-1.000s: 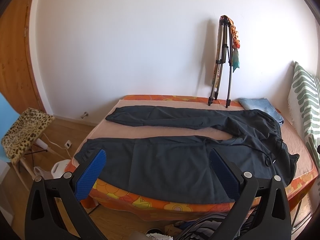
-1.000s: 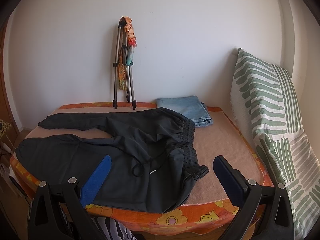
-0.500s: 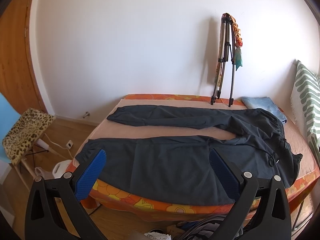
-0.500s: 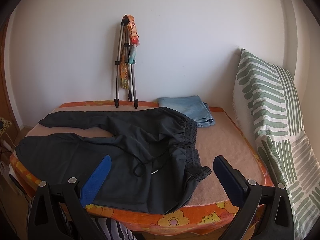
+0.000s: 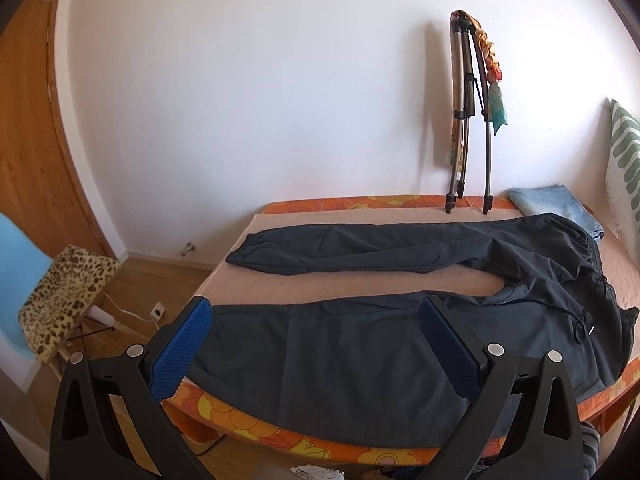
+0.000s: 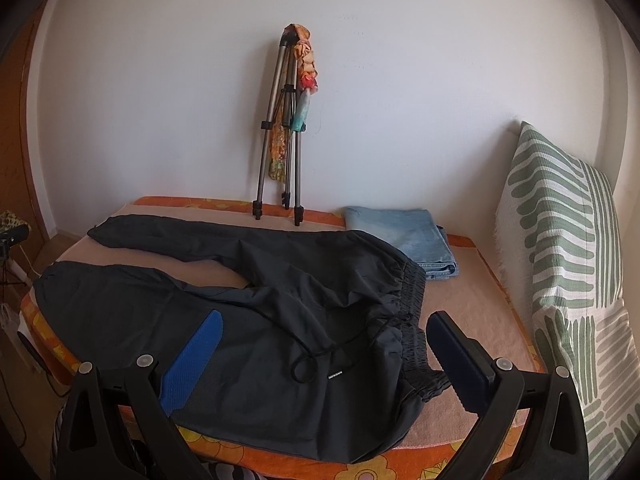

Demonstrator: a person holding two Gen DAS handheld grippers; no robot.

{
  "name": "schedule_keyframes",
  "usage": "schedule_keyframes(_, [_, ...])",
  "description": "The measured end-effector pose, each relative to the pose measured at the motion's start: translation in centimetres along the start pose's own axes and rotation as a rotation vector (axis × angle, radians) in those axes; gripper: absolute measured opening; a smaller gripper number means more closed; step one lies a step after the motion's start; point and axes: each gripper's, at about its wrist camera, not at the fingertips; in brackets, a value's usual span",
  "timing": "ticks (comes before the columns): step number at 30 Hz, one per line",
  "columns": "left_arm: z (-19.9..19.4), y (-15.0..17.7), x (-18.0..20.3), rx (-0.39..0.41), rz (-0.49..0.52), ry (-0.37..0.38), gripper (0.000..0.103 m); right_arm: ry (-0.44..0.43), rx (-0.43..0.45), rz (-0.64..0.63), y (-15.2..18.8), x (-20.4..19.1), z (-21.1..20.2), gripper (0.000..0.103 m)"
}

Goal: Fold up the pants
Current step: 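Move the left tool to the pants waistband and close it while the right tool grasps the leg hem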

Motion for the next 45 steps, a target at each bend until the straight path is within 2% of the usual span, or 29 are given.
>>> schedule_keyframes(7, [3.0, -2.0, 0.8, 0.029, 0.048, 0.017, 0.103, -0.033, -0.002, -0.081, -2.6, -3.2, 3.2, 0.103])
schedule_keyframes(13, [7.8, -3.5, 1.2, 0.018, 0.095, 0.023, 0.103, -0.069, -0.03, -0.138, -5.4, -5.5, 7.6, 0.102])
schedule_keyframes(18, [12.9, -4.7, 0.6, -0.018, 0.121, 0.088, 0.102, -0.107, -0.072, -0.193, -7.8, -7.2, 12.3, 0.097])
schedule_keyframes(19, [14.5, -4.9, 0.3, -0.041, 0.123, 0.112, 0.101, -0.115, -0.079, -0.207, -8.2, -7.5, 13.4, 0.097])
schedule_keyframes(22, [18.7, -5.5, -0.9, -0.108, 0.12, 0.164, 0.085, -0.138, -0.09, -0.26, -9.1, -8.4, 16.9, 0.097])
schedule_keyframes(26, [24.6, -6.4, -4.3, -0.217, 0.027, 0.255, 0.077, -0.19, -0.138, -0.305, -9.8, -9.2, 22.1, 0.089])
schedule_keyframes(28, [26.9, -6.7, -5.8, -0.25, -0.021, 0.273, 0.075, -0.221, -0.173, -0.315, -10.1, -9.5, 24.5, 0.087])
schedule_keyframes(32, [31.7, -7.0, -8.9, -0.335, -0.106, 0.319, 0.068, -0.227, -0.204, -0.372, -10.6, -10.3, 29.1, 0.077])
schedule_keyframes(34, [33.8, -7.1, -10.6, -0.373, -0.169, 0.337, 0.065, -0.224, -0.224, -0.401, -10.9, -10.6, 31.2, 0.076])
schedule_keyframes(40, [40.5, -8.0, -14.7, -0.464, -0.293, 0.31, 0.063, -0.234, -0.297, -0.416, -11.4, -10.7, 37.4, 0.076])
schedule_keyframes(45, [45.8, -6.9, -16.4, -0.544, -0.437, 0.314, 0.063, -0.253, -0.372, -0.433, -10.7, -10.8, 41.6, 0.076])
Point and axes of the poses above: each gripper's, at about its wrist camera, not at the fingertips, and z roughly the way its jaws point, x to its right, y to its underside, and after that the axes turned 8 degrees about z, right-handed
